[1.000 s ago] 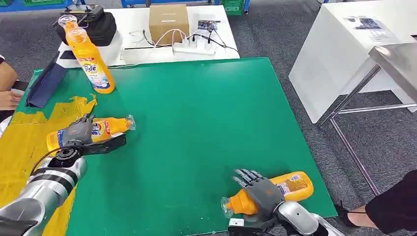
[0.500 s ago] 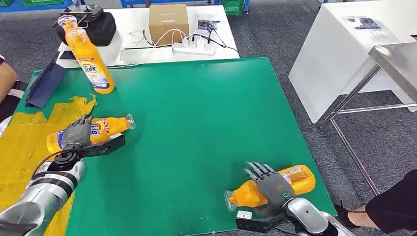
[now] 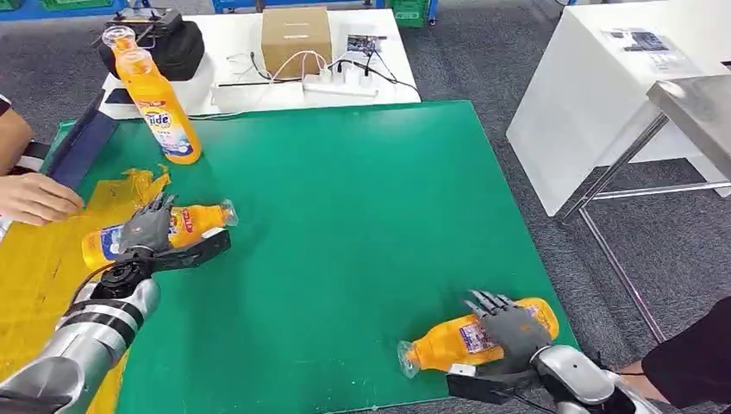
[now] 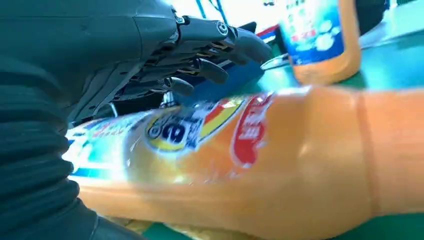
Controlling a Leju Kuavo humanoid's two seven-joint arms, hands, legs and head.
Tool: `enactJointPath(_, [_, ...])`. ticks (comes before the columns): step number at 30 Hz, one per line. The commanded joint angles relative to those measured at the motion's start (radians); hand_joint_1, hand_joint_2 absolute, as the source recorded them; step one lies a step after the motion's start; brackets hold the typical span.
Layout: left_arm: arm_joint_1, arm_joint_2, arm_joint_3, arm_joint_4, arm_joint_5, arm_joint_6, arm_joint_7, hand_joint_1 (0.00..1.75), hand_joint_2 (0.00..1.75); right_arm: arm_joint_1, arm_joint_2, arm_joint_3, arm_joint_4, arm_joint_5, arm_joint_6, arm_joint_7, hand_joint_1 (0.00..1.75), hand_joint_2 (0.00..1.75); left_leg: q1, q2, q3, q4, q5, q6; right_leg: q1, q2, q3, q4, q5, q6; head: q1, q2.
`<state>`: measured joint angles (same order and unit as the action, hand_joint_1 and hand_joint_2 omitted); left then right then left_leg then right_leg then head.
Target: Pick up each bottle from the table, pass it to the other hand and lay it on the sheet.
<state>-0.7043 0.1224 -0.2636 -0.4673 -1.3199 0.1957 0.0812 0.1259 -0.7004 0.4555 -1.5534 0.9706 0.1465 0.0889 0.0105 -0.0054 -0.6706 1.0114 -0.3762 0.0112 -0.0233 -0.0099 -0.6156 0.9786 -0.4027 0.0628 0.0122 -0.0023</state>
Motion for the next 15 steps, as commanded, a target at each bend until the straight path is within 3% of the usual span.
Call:
enactJointPath(1, [-0.041, -0.051, 0.012, -0.006, 0.019, 0.004, -0.012, 0.0, 1.75, 0.087, -0.104, -0.094, 0.007, -0.097, 0.037, 0.014, 0.0, 1.75, 0.0, -0.002, 0.002, 0.001, -0.001, 0.0, 0.0, -0.002, 0.003, 0.001, -0.002, -0.002, 0.0, 0.0])
enactJointPath(9, [-0.042, -0.062, 0.0, -0.006, 0.027, 0.019, -0.032, 0.0, 1.75, 0.087, -0.087, -0.102, 0.046, -0.114, 0.035, 0.027, 0.0, 1.75, 0.0, 0.0, 0.004, 0.0, -0.002, 0.0, 0.001, 0.0, 0.005, 0.0, -0.002, -0.003, 0.0, 0.0])
enactJointPath(10, [-0.042, -0.068, -0.008, -0.015, 0.028, 0.022, -0.034, 0.0, 1.75, 0.072, -0.064, -0.101, 0.074, -0.11, 0.021, 0.018, 0.3, 1.75, 0.0, -0.001, 0.004, 0.0, -0.001, 0.0, 0.001, -0.001, 0.004, -0.001, -0.002, -0.003, 0.0, 0.0])
enactJointPath(11, [-0.043, -0.075, -0.013, -0.023, 0.029, 0.02, -0.034, 0.0, 1.75, 0.052, -0.042, -0.096, 0.101, -0.103, 0.016, 0.011, 1.48, 1.75, 0.001, 0.0, 0.002, 0.0, -0.001, 0.0, 0.001, -0.001, 0.003, -0.001, 0.0, -0.002, 0.0, 0.0])
enactJointPath(12, [-0.035, -0.078, -0.019, -0.042, 0.036, 0.022, -0.044, 0.0, 1.75, 0.05, -0.022, -0.096, 0.129, -0.097, -0.002, 0.003, 1.75, 1.75, 0.001, -0.001, 0.004, 0.0, -0.001, 0.0, 0.002, -0.001, 0.005, -0.002, -0.001, -0.003, 0.0, 0.0])
enactJointPath(15, [-0.022, -0.083, -0.044, -0.086, 0.053, 0.025, -0.057, 0.0, 1.75, 0.043, 0.024, -0.073, 0.171, -0.073, -0.048, -0.019, 1.69, 1.75, 0.002, -0.001, 0.006, -0.001, -0.001, 0.0, 0.002, -0.001, 0.007, -0.003, -0.001, -0.003, 0.0, 0.0])
